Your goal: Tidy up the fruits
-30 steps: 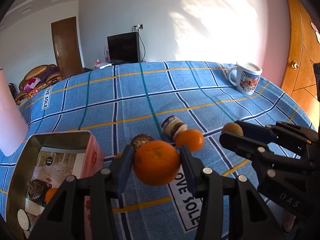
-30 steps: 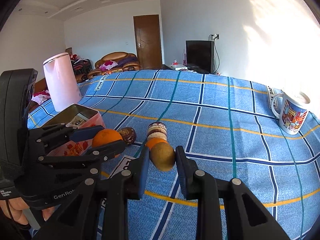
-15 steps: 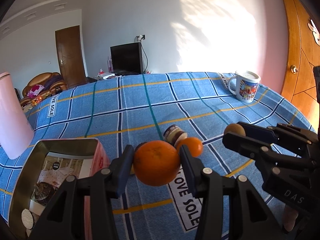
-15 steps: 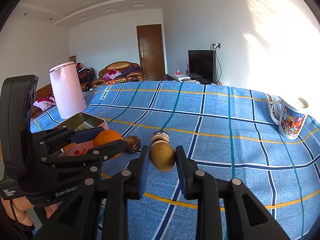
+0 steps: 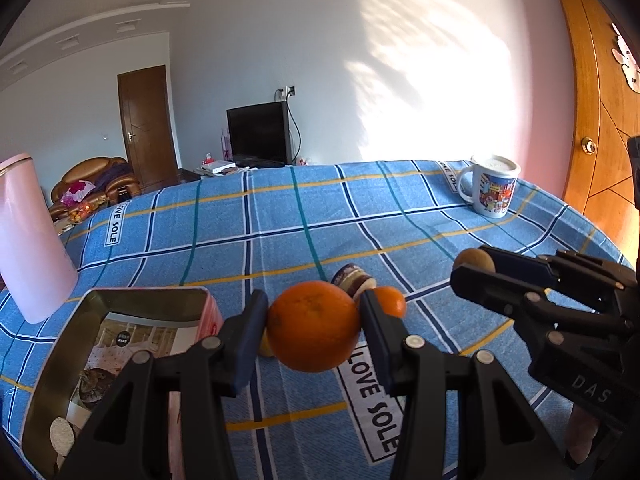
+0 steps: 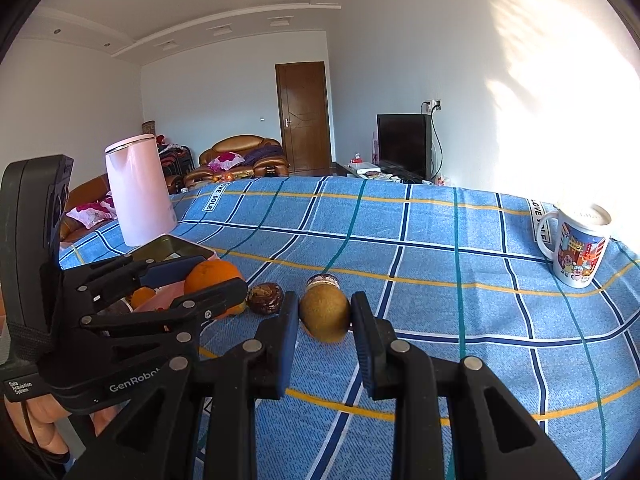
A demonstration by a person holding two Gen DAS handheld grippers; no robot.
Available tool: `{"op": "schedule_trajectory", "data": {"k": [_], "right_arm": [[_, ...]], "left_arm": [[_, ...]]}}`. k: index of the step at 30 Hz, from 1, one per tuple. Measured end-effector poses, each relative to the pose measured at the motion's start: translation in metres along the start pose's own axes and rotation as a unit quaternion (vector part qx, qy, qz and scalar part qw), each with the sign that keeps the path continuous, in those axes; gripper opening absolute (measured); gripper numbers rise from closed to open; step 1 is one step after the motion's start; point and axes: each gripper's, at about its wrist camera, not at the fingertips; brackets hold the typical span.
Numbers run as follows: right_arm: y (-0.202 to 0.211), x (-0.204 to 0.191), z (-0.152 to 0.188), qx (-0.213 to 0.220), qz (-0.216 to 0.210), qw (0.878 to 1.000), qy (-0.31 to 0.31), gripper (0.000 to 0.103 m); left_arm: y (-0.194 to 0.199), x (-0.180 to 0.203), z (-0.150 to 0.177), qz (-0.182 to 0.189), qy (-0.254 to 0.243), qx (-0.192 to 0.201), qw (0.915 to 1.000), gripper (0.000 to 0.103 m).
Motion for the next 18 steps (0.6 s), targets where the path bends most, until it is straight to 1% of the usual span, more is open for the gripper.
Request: {"op": "schedule_trajectory", "data": {"k": [18], "right_arm": [[0.016,-0.005,0.0,0.039,0.015,0.999,0.012,0.028]], "left_arm": [[0.017,-0.004,0.001,0.002,0.01,0.045,0.9989,0.049]]}}
Point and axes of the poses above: each gripper's, at about its wrist camera, not at the fingertips, and y roughly against the way its jaws point, x to its right, z to its underside, and after that the axes turned 13 degrees about y, right-handed
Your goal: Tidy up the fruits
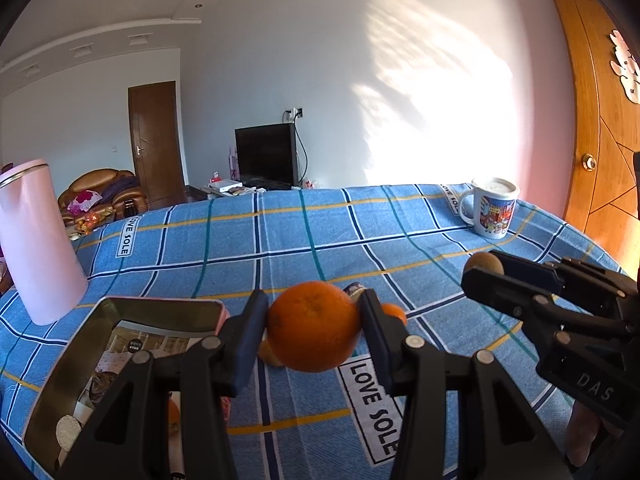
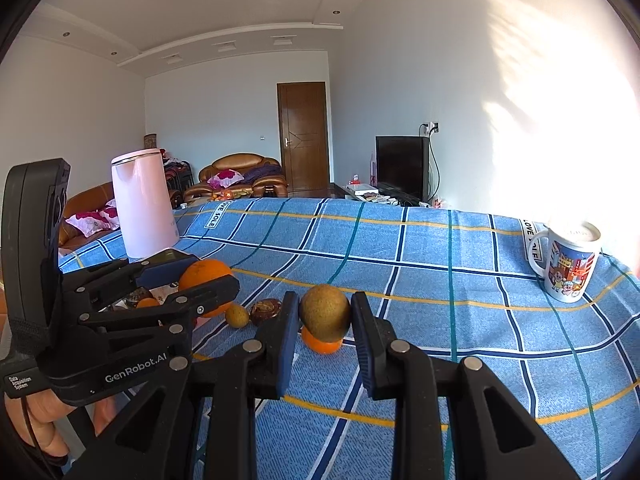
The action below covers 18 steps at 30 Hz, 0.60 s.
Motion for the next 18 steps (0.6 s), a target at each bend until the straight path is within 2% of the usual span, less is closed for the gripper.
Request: {"op": "schedule_trajectory", "data": {"k": [5,18], "right_arm": [[0.004,-0.002,0.0,0.01,0.002,1.0,0.005,0.028],[-0.008,-0.019,-0.012,-0.014,-0.015,0.999,0.032,0.028]], "left_arm": [[0.008,-0.001,0.001,0.002,0.0,0.018,0.9998,0.049],[0.013,-0.023,0.0,-0.009,0.017,0.001,0.9998,0.049]]}}
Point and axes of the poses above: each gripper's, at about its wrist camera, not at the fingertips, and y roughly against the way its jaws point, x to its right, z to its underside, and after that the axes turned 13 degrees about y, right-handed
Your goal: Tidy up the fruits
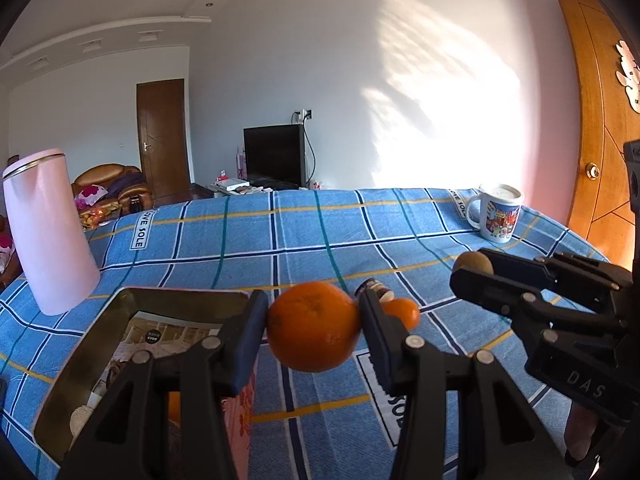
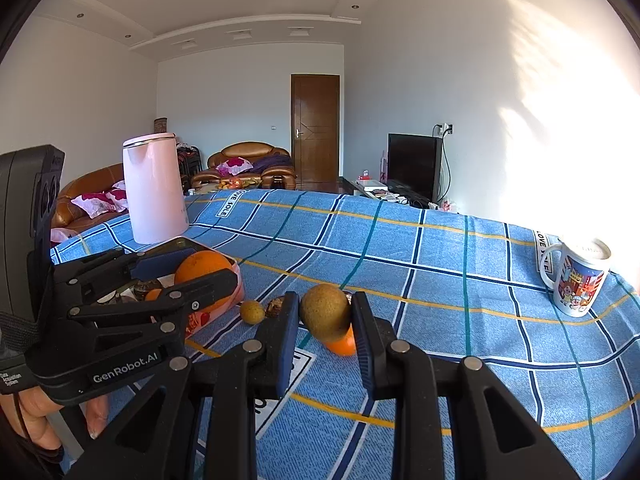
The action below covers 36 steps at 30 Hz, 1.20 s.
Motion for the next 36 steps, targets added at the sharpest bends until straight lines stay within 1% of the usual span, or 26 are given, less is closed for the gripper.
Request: {"op": "schedule_trajectory", "data": {"k": [8,14,19,22,27,29,34,36], "right_arm": [[-0.012,-0.027,-0.031,0.001,-0.024,0.999,0.027,0.028],[-0.026,-0.046,-0.053,-0.003,-0.043,0.998,0.037,0.028],[-0.048,-0.063,-0.064,-0.015,-0.067,0.997,0.043,0.028],[-0.063,-0.075,-0.064,-0.024,-0.082,0.995,0.048,0.028],[-0.084,-0.094,-0.061,-0.044,-0.106,0.992,0.055,0.028],[-0.091,-0.099,-0.061,-0.051,-0.111,0.991,0.059,0.028],[-0.106,-0.114,-0.057,-0.072,-0.122,0.987,0.075,0.028],[-0.107,-0.117,-0.055,-0.077,-0.129,0.985,0.079,0.028]], "left_arm": [[0.01,-0.032,-0.008,-0.016,0.027,-0.003,0.9995,0.049],[0.021,-0.072,-0.019,-0.04,0.045,-0.003,0.9982,0.049],[0.015,-0.113,-0.029,-0.073,0.055,-0.032,0.9953,0.049],[0.007,-0.128,-0.026,-0.079,0.066,-0.051,0.9934,0.049],[-0.008,-0.137,-0.021,-0.087,0.076,-0.079,0.9902,0.049],[-0.013,-0.137,-0.02,-0.085,0.074,-0.091,0.9895,0.049],[-0.014,-0.134,-0.019,-0.088,0.058,-0.098,0.9896,0.049],[-0.014,-0.135,-0.02,-0.091,0.063,-0.1,0.9888,0.05]]}}
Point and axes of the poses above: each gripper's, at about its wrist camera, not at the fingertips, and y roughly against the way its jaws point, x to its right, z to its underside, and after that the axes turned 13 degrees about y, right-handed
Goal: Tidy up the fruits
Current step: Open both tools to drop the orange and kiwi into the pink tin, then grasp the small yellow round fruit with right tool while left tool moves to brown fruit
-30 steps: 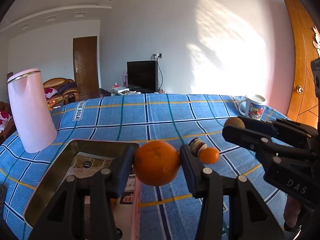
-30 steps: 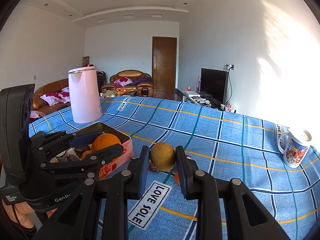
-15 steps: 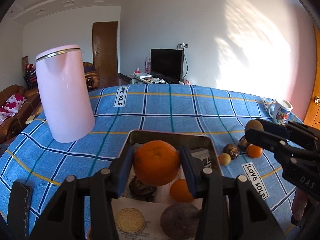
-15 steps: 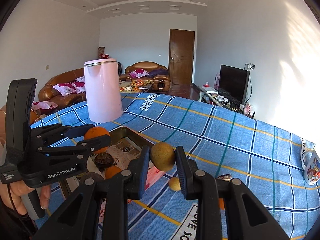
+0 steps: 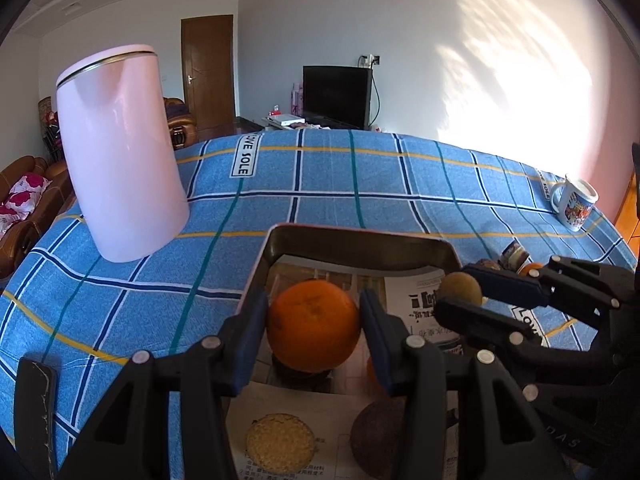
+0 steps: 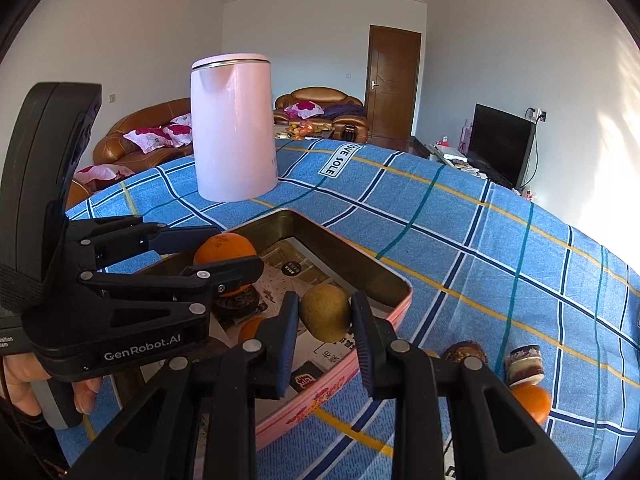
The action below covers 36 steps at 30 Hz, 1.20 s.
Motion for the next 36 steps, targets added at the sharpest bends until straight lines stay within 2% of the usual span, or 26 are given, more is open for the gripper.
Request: {"op": "schedule_trajectory", "data": {"k": [3,4,5,6,8,14,18,23,25,27,31,32,35,36], "right_arm": [[-0.001,-0.002,0.001,-0.002,-0.007,1.0,0.001,0.029],[0.001,-0.001,0.002,-0.001,-0.003,1.0,0.0,0.031],[0.005,0.001,0.003,0.002,0.002,1.0,-0.002,0.041],[0.01,0.006,0.004,0.006,0.008,1.0,-0.006,0.053],[0.025,0.019,0.011,0.019,0.019,1.0,-0.015,0.056],[0.051,0.076,0.049,-0.016,0.107,0.993,-0.046,0.056],[0.052,0.091,0.064,-0.03,0.111,0.992,-0.058,0.056],[0.042,0.082,0.057,-0.031,0.1,0.994,-0.034,0.056],[0.033,0.071,0.048,-0.035,0.097,0.995,-0.007,0.051],[0.02,0.058,0.041,-0.047,0.085,0.995,0.025,0.039],[-0.006,0.036,0.034,-0.073,0.064,0.992,0.076,0.035],[-0.011,0.035,0.033,-0.08,0.061,0.992,0.08,0.032],[-0.024,0.033,0.032,-0.096,0.048,0.991,0.085,0.031],[-0.026,0.033,0.032,-0.103,0.056,0.989,0.089,0.031]], "left_arm": [[0.005,0.0,-0.001,-0.007,0.002,0.009,0.9999,0.053],[0.008,0.001,-0.001,-0.009,0.002,0.012,0.9999,0.061],[0.011,0.002,-0.002,-0.009,0.004,0.017,0.9998,0.071],[0.015,0.003,-0.002,-0.008,0.005,0.024,0.9997,0.075],[0.022,0.009,-0.001,-0.001,0.002,0.034,0.9994,0.078],[0.027,0.042,0.007,0.018,-0.009,0.05,0.9985,0.085],[0.022,0.053,0.009,0.012,-0.021,0.047,0.9986,0.085],[0.023,0.043,0.004,0.002,-0.003,0.051,0.9987,0.085],[0.025,0.038,0.002,0.001,0.002,0.054,0.9985,0.085],[0.026,0.033,0.001,0.0,0.008,0.056,0.9984,0.087],[0.028,0.026,0.0,0.003,0.015,0.057,0.9983,0.088],[0.028,0.024,0.0,0.004,0.017,0.057,0.9982,0.088],[0.03,0.018,-0.001,0.004,0.026,0.06,0.9979,0.091],[0.03,0.016,-0.001,0.005,0.029,0.061,0.9977,0.092]]}}
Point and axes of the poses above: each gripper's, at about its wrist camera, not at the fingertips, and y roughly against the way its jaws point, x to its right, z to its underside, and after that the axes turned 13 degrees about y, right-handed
